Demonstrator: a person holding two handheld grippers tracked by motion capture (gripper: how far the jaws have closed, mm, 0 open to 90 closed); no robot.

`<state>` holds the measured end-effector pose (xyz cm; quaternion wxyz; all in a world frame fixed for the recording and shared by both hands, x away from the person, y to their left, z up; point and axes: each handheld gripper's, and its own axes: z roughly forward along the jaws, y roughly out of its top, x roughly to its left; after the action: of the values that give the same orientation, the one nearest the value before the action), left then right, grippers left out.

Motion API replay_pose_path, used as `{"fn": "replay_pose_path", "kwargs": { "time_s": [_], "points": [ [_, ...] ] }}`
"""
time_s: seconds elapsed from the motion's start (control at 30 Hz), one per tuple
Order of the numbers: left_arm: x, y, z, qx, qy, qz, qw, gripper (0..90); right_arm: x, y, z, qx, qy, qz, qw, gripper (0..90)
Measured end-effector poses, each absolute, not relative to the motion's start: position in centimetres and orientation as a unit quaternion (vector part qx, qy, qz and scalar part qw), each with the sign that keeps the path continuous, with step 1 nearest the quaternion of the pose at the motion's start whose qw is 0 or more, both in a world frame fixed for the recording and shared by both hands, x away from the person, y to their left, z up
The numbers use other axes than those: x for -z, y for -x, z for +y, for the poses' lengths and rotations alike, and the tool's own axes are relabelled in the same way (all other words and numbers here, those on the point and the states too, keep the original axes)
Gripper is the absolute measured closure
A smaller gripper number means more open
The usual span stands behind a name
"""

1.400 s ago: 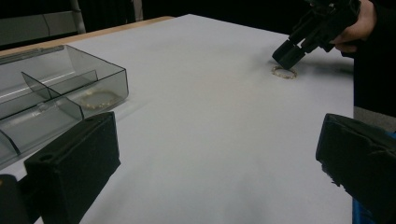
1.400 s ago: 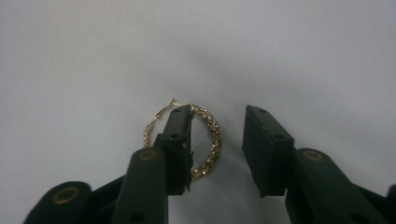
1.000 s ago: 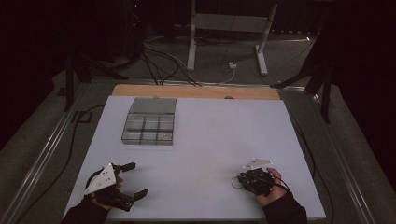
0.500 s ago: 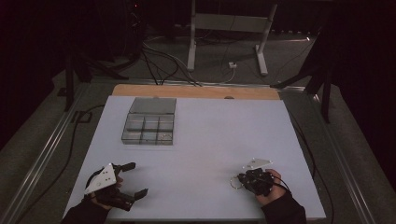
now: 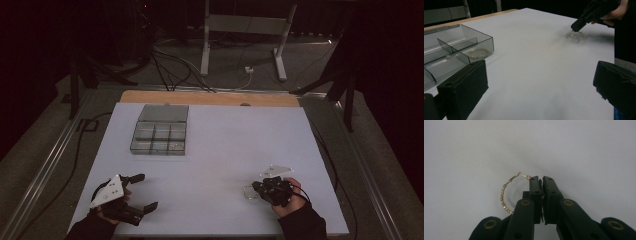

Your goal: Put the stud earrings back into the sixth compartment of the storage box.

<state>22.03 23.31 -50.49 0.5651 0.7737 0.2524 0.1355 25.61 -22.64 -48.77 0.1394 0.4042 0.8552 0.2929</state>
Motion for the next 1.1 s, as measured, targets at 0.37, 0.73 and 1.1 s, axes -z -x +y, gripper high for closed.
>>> {"fn": "replay_pose_path", "kwargs": {
  "time_s": [0.37,0.73,1.1],
  "points": [
    [50.5,-22.1,23.4,-0.134,-0.773,0.252,0.566,0.4,48.0,-26.8,-21.7,-0.297,-0.397,0.858,0.137,86.5],
    [50.5,-22.0,23.4,-0.135,-0.773,0.251,0.566,0.4,46.9,-28.5,-19.4,-0.303,-0.372,0.865,0.146,86.5],
    [50.4,-22.0,23.5,-0.135,-0.773,0.251,0.567,0.4,46.1,-30.3,-16.9,-0.309,-0.353,0.870,0.151,86.5]
  ]
}}
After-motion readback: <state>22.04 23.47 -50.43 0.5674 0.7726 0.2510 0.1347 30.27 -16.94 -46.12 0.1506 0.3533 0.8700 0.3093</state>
